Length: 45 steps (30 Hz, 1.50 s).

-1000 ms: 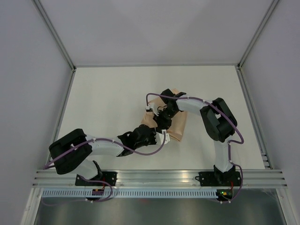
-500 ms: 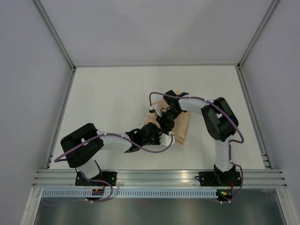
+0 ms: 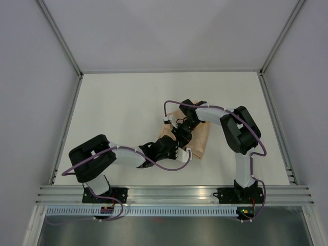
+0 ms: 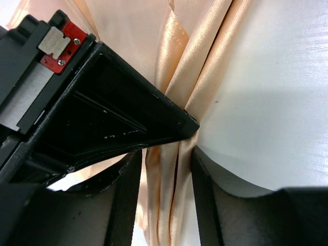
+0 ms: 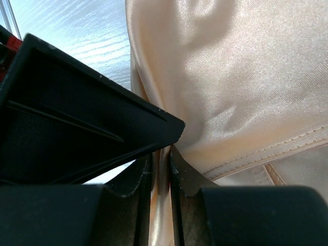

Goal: Fold the napkin, place the utensils inside, and roll it up
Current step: Roll the napkin with the utensil

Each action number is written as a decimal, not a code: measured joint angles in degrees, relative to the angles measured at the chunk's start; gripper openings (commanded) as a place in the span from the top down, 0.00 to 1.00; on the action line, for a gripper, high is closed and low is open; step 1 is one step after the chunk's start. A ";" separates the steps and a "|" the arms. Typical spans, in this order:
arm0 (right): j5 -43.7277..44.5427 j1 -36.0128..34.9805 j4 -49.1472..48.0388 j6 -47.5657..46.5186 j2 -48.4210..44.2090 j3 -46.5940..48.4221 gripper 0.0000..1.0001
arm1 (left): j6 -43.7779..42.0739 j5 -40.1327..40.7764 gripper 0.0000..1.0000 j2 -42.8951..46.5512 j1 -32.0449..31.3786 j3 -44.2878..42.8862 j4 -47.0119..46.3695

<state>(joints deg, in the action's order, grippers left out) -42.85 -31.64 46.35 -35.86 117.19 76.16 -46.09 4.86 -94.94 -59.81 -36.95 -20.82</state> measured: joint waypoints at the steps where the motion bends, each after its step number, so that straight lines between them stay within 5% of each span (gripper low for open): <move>1: -0.04 0.04 0.00 0.00 0.02 0.00 1.00 | -0.02 0.15 0.49 0.00 -0.07 0.28 -0.52; 11: -0.90 0.37 1.29 0.00 0.46 0.00 1.00 | 0.02 0.55 0.41 2.10 -0.13 3.13 -4.20; 30: -2.10 1.31 3.43 0.02 1.18 0.00 0.99 | -0.04 -3.93 0.46 -0.11 1.07 0.22 -1.49; 38: -2.08 2.54 4.90 0.02 1.42 0.00 1.00 | -0.81 -6.51 0.68 -2.19 0.87 -3.76 3.89; 43: -1.95 2.84 5.40 0.00 1.53 0.11 1.00 | -1.42 -6.82 0.92 -2.80 0.07 -4.98 6.69; 45: -1.90 3.02 5.53 -0.02 1.53 0.11 0.93 | -1.51 -6.78 0.98 -2.95 -0.26 -5.84 8.24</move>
<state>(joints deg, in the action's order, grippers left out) -44.75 -28.62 51.88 -35.88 118.72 76.27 -47.59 -1.91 -97.89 -60.07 -42.78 -12.58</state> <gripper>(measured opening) 0.194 0.089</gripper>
